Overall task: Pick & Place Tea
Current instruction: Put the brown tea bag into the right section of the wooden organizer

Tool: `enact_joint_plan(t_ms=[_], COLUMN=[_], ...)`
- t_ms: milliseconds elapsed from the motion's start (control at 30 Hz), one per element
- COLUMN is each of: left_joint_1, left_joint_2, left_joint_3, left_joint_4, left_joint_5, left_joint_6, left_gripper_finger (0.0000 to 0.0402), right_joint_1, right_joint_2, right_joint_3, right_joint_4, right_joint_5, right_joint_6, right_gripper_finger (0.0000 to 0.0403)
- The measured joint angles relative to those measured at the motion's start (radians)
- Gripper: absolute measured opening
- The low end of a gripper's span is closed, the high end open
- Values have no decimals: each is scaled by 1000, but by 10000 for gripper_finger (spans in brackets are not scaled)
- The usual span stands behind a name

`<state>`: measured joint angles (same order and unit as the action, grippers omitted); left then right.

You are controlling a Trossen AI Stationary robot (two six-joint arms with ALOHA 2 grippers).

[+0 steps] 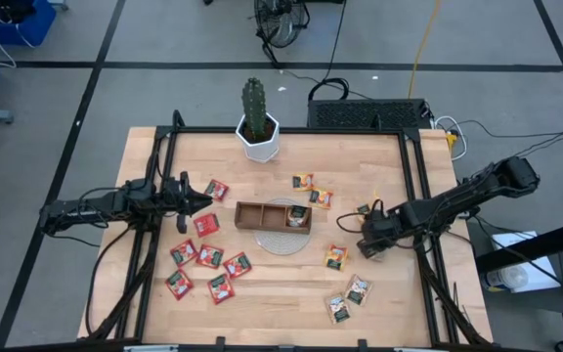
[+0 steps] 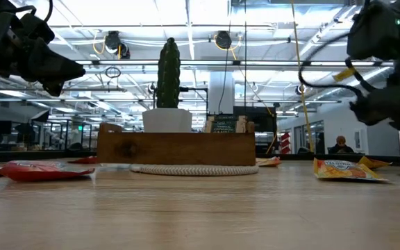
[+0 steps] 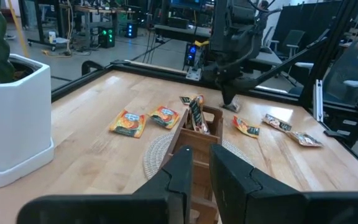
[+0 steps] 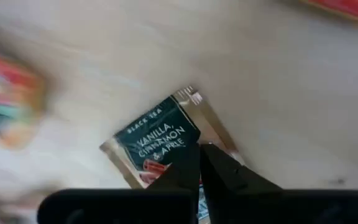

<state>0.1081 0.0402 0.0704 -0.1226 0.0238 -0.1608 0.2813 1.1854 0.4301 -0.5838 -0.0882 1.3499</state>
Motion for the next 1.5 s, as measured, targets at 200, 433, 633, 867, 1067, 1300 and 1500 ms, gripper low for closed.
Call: enact_joint_plan(t_ms=[200, 433, 633, 867, 1067, 1300, 1500], left_joint_1=[0, 0, 0, 0, 0, 0, 0], left_joint_2=[0, 0, 0, 0, 0, 0, 0], left_joint_3=[0, 0, 0, 0, 0, 0, 0], left_joint_4=[0, 0, 1, 0, 0, 2, 0], left_joint_5=[0, 0, 0, 0, 0, 0, 0], left_joint_6=[0, 0, 0, 0, 0, 0, 0], left_gripper_finger=[58, 58, 58, 58, 58, 58, 58], right_joint_1=[0, -1, -5, -5, -9, -40, -45], right_joint_2=[3, 3, 2, 56, 226, 377, 410], right_joint_3=[-4, -5, 22, 328, 567, 575, 551], right_joint_4=[344, 642, 915, 403, -148, -413, -295], right_joint_5=[152, 275, 270, 274, 271, 169, 83], right_joint_6=[-49, -281, -557, -855, -980, -1048, -1048], right_gripper_finger=[47, 113, 166, 192, 226, 260, 257])
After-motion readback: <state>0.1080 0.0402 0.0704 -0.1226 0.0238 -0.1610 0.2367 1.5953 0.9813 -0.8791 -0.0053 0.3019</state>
